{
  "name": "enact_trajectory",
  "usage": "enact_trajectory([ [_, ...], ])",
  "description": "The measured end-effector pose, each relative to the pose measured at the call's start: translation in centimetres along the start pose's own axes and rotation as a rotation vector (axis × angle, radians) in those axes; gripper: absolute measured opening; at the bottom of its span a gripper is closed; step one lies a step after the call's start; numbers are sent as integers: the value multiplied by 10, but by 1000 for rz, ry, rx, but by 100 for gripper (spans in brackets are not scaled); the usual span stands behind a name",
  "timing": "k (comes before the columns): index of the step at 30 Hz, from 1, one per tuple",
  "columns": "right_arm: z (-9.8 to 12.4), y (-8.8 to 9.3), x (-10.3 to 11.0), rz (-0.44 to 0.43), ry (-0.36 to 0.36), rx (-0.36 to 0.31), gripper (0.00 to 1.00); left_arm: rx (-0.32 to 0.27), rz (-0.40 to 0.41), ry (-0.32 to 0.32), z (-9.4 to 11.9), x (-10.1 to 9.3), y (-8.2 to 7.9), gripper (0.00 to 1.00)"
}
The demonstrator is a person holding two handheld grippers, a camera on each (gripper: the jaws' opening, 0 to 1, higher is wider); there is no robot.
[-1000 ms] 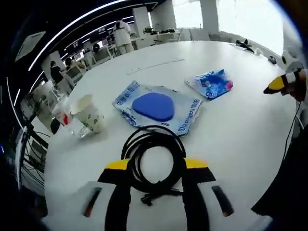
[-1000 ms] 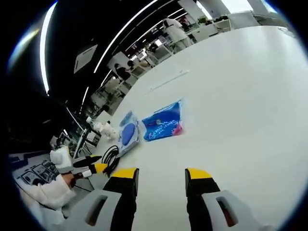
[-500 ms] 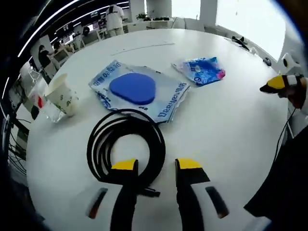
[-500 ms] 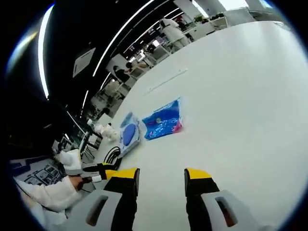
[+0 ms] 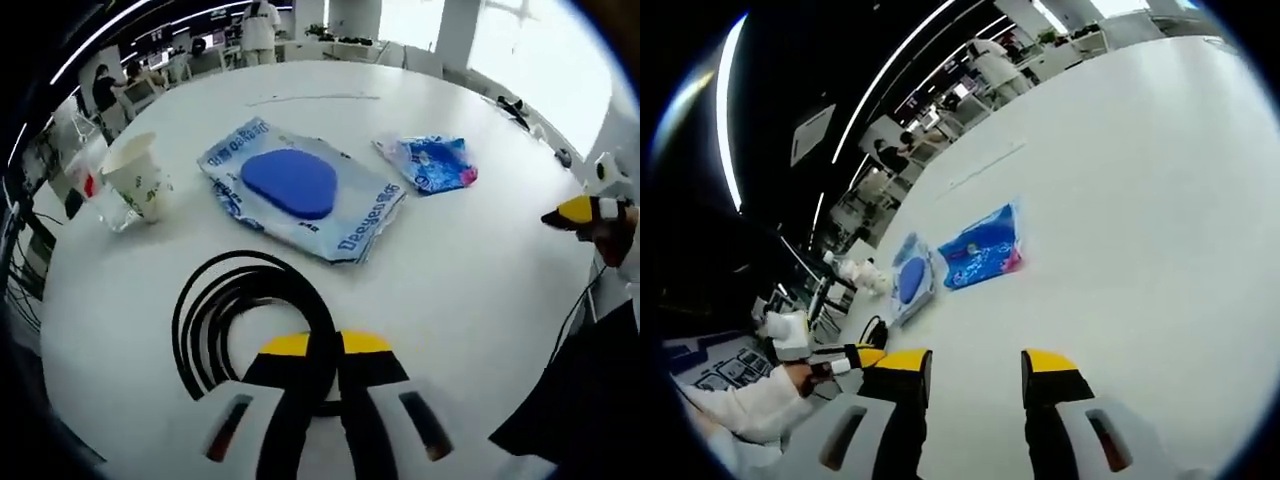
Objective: Arrange the tabletop items into an orderly group along one side of the table until the central work area is clear of visible clutter.
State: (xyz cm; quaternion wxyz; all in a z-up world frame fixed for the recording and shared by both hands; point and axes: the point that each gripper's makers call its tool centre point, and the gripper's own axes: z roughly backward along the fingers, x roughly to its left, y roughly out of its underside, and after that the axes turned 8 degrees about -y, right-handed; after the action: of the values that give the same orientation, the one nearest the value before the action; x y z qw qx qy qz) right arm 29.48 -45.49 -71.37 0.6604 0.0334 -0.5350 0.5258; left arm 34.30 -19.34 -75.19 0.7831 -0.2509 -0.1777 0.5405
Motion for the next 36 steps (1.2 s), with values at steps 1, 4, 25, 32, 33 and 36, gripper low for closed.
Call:
enact_trajectory([
  [1,-1,1,0,1,0,5,35,-25,33,9,6,-1,-6,5],
  [4,-2,5,1,7,-4,22,35,-55,102,30,23,-2,-15,5],
  [25,-35,34,68,57,-234,163,44,-314,310,436,133,-84,-92,4],
  [32,-52,22,118,-39,-425,112,53,-358,288,570,149,-118,-111,4],
  [33,-54,20,123,-39,-443,105,53,-359,271,587,150,-124,-112,4],
  [36,-58,11,136,-88,-500,70,54,-358,249,637,155,-139,-113,4],
])
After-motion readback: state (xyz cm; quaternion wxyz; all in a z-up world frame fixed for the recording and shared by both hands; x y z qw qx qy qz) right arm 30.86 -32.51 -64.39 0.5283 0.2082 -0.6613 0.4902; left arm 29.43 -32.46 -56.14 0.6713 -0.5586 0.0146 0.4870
